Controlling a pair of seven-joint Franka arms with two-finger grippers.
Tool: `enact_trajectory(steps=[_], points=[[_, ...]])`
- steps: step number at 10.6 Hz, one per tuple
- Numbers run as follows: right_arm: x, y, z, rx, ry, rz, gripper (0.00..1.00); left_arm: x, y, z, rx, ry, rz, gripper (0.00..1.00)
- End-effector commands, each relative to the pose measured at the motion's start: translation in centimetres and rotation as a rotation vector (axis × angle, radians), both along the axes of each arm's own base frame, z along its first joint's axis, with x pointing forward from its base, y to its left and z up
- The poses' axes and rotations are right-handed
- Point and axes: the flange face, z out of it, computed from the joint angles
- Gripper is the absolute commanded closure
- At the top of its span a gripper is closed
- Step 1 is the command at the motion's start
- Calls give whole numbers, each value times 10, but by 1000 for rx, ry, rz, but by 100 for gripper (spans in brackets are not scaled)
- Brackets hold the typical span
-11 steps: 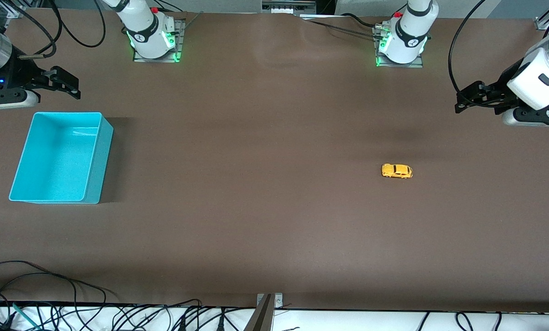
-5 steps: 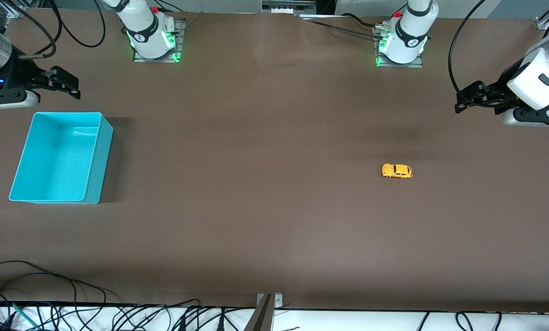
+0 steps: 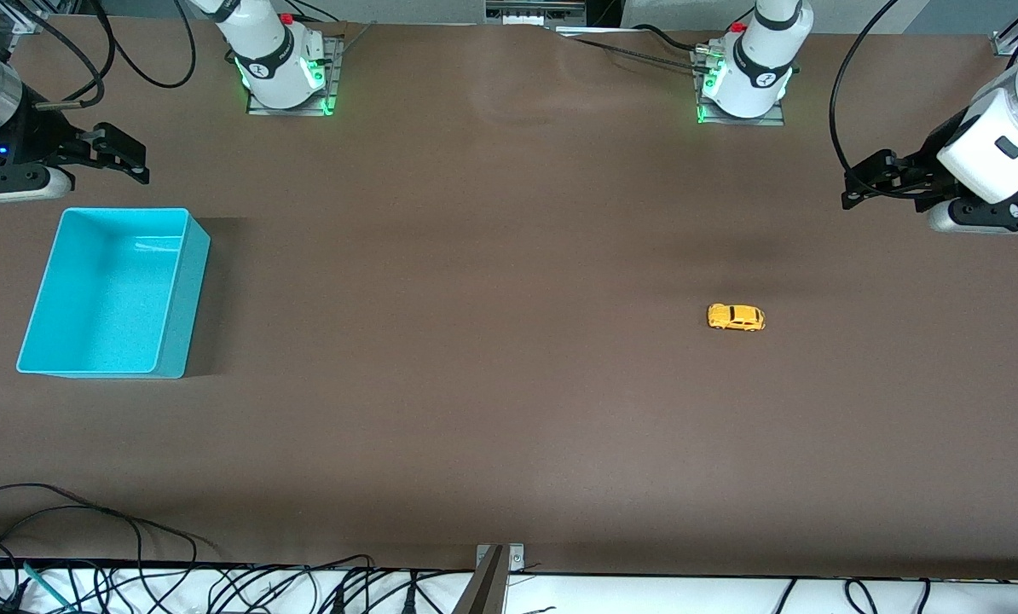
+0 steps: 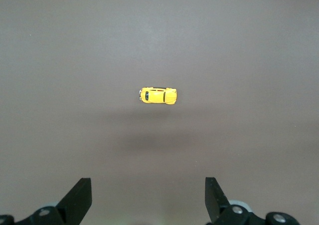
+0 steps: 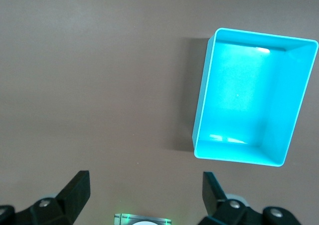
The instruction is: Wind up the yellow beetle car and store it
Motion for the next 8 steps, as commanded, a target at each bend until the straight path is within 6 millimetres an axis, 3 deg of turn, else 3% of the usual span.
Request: enact_trajectory(steps=[1, 6, 8], points=[[1, -1, 6, -16, 5, -7, 0, -2, -1, 6, -16, 5, 12, 0], [1, -1, 6, -16, 5, -7, 0, -4, 4, 3, -31, 20, -133, 0], [1, -1, 6, -16, 5, -7, 0, 3, 1, -9, -37, 28, -228, 0]])
